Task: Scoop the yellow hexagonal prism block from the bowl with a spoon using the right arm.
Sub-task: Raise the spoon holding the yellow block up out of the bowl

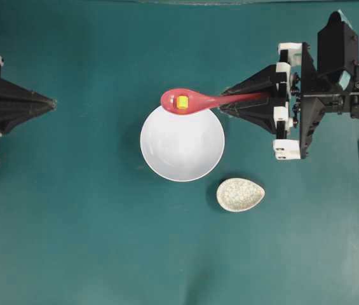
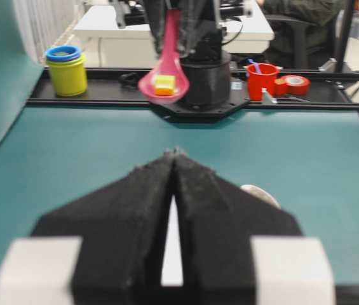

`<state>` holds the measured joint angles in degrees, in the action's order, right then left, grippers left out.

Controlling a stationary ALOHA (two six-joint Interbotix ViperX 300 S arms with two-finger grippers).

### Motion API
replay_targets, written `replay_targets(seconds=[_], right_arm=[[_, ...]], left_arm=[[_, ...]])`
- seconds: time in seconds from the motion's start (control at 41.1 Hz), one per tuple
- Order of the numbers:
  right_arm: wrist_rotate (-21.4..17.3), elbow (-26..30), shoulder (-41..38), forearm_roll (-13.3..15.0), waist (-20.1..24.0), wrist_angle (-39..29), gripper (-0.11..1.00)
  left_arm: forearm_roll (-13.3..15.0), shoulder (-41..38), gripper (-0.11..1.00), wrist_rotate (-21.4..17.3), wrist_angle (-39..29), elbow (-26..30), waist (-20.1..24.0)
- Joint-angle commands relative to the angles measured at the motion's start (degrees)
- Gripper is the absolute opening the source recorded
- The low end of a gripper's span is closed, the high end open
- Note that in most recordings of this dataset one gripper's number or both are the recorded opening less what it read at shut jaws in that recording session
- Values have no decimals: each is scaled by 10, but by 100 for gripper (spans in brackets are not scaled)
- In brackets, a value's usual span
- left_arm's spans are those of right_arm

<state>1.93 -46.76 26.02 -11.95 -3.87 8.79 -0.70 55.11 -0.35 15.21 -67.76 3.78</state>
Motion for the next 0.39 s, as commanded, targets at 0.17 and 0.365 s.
replay_targets(seconds=[0.17,0.365], right_arm=[[5,11,8,1,1,11,25],[7,12,8,3,1,11,25]], left_arm=[[0,-6,1,5,0,9,8],[-1,-5,1,5,-25,9,7]])
